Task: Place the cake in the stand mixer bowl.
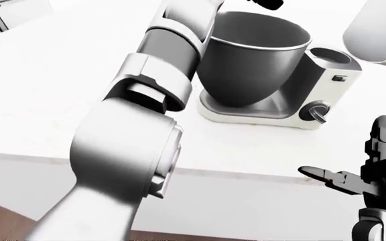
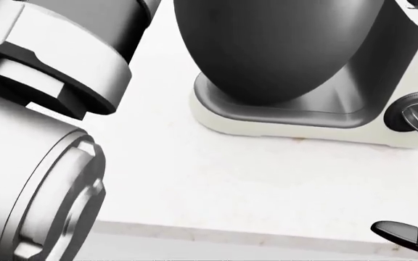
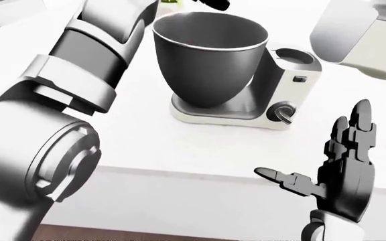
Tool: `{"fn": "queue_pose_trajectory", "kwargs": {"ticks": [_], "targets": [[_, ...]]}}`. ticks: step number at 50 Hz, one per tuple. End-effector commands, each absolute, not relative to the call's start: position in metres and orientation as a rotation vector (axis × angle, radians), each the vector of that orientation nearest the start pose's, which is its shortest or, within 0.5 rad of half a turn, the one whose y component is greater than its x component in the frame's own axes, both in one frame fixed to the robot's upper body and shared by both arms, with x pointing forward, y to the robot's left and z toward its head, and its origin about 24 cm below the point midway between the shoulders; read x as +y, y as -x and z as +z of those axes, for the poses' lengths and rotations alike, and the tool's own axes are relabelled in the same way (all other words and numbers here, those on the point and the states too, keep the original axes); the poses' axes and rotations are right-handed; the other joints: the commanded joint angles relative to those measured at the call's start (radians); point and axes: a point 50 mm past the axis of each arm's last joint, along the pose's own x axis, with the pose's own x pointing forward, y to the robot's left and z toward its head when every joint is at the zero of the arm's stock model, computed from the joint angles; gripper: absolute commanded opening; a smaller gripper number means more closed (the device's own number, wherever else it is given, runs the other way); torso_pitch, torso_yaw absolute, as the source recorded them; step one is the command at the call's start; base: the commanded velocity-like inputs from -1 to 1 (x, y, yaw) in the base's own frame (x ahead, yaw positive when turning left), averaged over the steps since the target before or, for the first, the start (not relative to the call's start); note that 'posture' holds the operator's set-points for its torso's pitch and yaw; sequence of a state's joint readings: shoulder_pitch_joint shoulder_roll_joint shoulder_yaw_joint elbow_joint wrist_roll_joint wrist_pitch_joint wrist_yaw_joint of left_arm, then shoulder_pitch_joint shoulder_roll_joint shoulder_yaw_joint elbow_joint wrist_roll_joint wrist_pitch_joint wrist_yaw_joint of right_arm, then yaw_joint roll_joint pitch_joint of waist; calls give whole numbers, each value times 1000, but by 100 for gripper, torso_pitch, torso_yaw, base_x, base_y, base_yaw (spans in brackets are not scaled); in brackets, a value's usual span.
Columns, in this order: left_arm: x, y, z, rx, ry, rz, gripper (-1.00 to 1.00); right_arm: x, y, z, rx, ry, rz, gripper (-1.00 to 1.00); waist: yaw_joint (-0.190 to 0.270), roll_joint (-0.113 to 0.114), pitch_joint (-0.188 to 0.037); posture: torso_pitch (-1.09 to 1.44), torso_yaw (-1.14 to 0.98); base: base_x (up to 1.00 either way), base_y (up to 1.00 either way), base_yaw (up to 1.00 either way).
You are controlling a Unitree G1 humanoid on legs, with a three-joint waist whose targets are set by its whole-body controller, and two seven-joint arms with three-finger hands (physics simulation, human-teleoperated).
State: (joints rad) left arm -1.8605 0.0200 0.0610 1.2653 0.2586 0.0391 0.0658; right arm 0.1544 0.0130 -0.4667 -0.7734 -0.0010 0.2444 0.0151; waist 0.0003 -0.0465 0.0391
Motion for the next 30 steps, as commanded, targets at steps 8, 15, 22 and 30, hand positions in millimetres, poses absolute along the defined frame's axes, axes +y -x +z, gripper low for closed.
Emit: {"fn": "queue_pose_trajectory", "kwargs": {"ticks": [8,15,22,30], "targets": [[2,-371,426,-643,-420,-185,100,-244,-168,173,-439,180,-473,100,0,-6,-18,0,0,0,0,0],[8,-368,437,-657,-428,-183,100,-244,-167,174,-442,180,-475,100,1,-5,-17,0,0,0,0,0],[18,-368,444,-671,-408,-167,100,-245,-165,176,-448,182,-479,100,1,-4,-16,0,0,0,0,0],[25,-361,460,-699,-404,-158,100,-244,-163,178,-452,186,-482,100,1,-3,-16,0,0,0,0,0]]}}
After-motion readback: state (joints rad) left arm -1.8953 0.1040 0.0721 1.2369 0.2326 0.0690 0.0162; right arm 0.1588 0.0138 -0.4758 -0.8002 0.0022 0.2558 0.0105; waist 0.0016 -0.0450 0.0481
